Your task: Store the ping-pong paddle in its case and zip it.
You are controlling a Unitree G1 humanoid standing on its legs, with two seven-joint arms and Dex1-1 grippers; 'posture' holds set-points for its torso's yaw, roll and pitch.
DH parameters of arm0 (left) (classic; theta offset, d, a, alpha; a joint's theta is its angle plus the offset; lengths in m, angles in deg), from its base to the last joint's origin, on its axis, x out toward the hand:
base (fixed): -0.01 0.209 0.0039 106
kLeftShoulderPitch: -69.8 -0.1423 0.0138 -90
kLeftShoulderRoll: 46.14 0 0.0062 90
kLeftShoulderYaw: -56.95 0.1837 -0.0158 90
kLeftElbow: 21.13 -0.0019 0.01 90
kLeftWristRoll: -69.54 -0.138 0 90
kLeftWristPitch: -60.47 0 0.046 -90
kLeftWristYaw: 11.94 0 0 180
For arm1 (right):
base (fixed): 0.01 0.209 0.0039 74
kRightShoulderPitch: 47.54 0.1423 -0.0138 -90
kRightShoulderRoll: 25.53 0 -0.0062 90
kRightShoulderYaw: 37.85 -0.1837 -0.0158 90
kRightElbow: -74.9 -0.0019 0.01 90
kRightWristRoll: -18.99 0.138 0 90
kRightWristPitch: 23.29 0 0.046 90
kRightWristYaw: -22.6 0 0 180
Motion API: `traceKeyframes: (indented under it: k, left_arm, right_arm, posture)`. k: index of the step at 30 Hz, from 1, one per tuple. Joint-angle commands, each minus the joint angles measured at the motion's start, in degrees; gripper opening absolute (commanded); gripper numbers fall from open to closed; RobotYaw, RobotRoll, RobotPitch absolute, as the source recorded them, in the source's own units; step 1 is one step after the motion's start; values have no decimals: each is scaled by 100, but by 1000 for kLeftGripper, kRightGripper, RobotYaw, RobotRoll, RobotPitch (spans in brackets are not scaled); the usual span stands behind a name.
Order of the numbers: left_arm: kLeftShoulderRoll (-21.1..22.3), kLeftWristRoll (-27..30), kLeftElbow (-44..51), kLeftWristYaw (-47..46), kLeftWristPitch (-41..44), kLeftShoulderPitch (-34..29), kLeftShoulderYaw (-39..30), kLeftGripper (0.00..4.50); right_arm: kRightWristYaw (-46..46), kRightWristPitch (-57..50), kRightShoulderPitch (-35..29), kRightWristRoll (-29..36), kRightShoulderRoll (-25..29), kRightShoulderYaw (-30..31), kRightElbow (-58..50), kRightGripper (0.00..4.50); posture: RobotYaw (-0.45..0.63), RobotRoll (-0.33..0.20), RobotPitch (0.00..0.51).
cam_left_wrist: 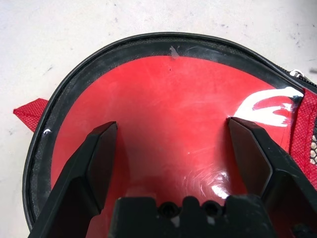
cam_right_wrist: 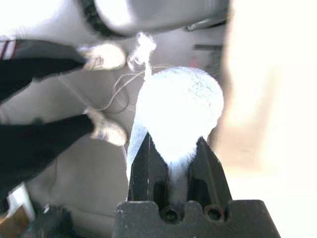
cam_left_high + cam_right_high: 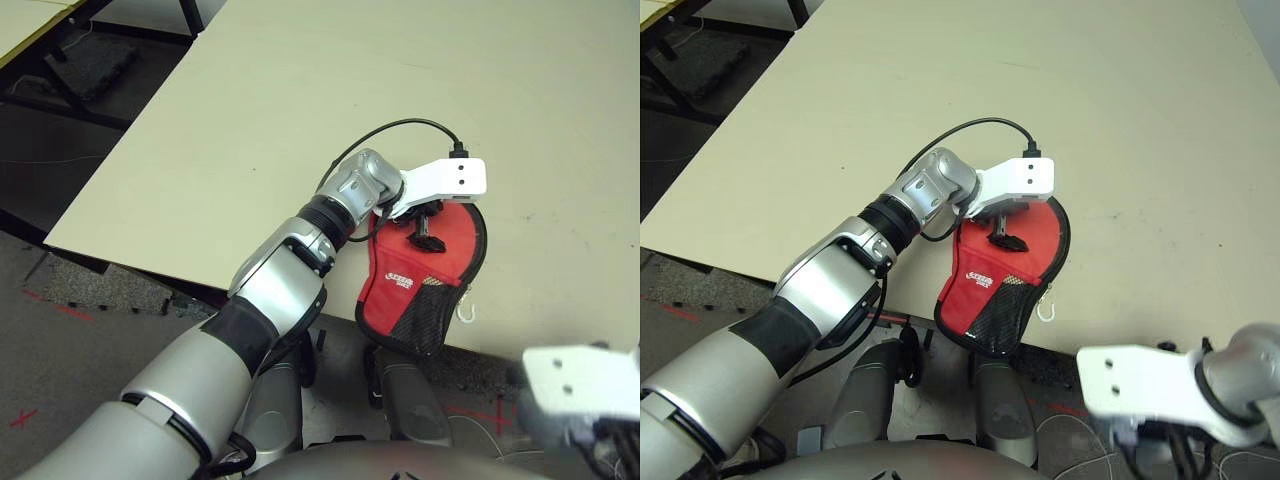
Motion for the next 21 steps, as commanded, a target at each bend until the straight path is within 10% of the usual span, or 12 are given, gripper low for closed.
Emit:
traceKeyframes:
  k: [1,10,21]
  left_arm:
    - [-24,-360,-582,-24,303,-441,324,4500]
    - [88,-57,-402,-240,499,-390,-178,4500]
    - [1167,849,391,-132,1437,-90,-1301,4500]
  right_arm:
    - [74,-265,907,466,321,164,662,142]
    - [1280,-1021,2888,693,-283,1996,1444,142]
    - [1093,-1544,4408,1329,-250,2146,2798,3892]
  posture:
    - [-208,0,284]
    - [-165,0,301]
    - [-102,0,350]
